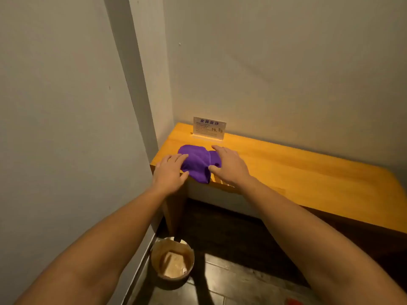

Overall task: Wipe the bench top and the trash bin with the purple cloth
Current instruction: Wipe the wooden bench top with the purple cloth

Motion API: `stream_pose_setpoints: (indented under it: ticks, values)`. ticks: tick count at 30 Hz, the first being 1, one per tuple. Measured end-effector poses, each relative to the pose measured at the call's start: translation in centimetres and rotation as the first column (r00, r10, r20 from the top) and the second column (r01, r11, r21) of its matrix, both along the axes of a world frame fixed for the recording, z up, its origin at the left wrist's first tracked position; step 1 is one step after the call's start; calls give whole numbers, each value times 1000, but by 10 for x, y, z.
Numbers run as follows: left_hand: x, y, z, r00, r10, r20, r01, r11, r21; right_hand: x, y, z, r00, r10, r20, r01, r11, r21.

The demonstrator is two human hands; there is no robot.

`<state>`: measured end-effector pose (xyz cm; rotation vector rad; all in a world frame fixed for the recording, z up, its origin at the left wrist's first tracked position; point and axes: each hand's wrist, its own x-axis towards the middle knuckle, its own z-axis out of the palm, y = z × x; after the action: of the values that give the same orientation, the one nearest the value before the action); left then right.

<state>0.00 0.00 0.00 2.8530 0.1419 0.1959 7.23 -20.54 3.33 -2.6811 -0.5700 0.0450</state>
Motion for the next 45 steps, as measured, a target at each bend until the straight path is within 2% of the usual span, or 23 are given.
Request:
stream_pose_setpoints:
  ticks: [2,6,10,12,16,19,21,23,25,27,28,30,31,32,34,37,39,41,43,45]
  values:
    - [14,0,-7,998,-37,-55,38,999,17,8,5,-14,999,41,-32,-42,998,-53]
    - [45,4,-27,988,-141,-66,150,974,168,20,13,-53,997,25,-67,-38,978,-205]
    - [78,14,-42,963,-215,-165,245,950,195,32,23,-73,992,-44,-119,18,977,-214]
    - [92,22,-46,953,-247,-178,275,949,157,39,29,-77,994,-55,-90,34,974,-224]
    - [117,35,-41,931,-350,-102,363,918,159,48,38,-69,994,-100,44,108,960,-257]
    - [127,41,-32,937,-347,-46,348,937,21,46,45,-59,965,-239,107,255,949,-186]
    - [128,43,-26,949,-314,15,314,948,-52,38,49,-51,905,-397,151,403,915,-8]
    - [126,43,-19,962,-251,107,262,960,-100,27,55,-43,839,-538,78,519,836,180]
    - [119,40,-10,967,-188,170,214,965,-150,16,65,-34,785,-573,-235,619,715,324]
    - [107,31,-1,958,-180,224,218,963,-158,9,75,-24,659,-402,-636,732,540,416]
    - [98,25,5,947,-202,248,243,959,-147,7,77,-18,595,-267,-758,775,442,452]
    - [75,11,16,918,-256,304,301,947,-112,2,81,-5,545,-67,-836,820,252,514]
    - [63,4,18,904,-274,329,323,941,-104,1,82,-1,547,-29,-837,828,169,535]
    - [51,-2,20,893,-281,350,337,935,-109,-1,82,2,552,-30,-833,831,104,546]
    - [24,-15,20,883,-269,386,341,931,-132,-11,79,6,553,-75,-830,833,54,550]
    - [-17,-32,15,867,-265,421,378,901,-211,-33,69,6,566,-122,-816,824,58,563]
    - [-43,-37,14,873,-208,441,403,818,-411,-53,55,4,597,-135,-791,802,85,591]
    - [-60,-34,20,904,-56,424,314,758,-571,-74,38,7,641,-118,-758,766,157,623]
    - [-65,-30,28,945,74,318,159,746,-647,-94,19,11,685,-72,-725,713,267,648]
    - [-73,-30,37,991,59,122,55,649,-759,-116,2,17,728,-3,-686,638,371,675]
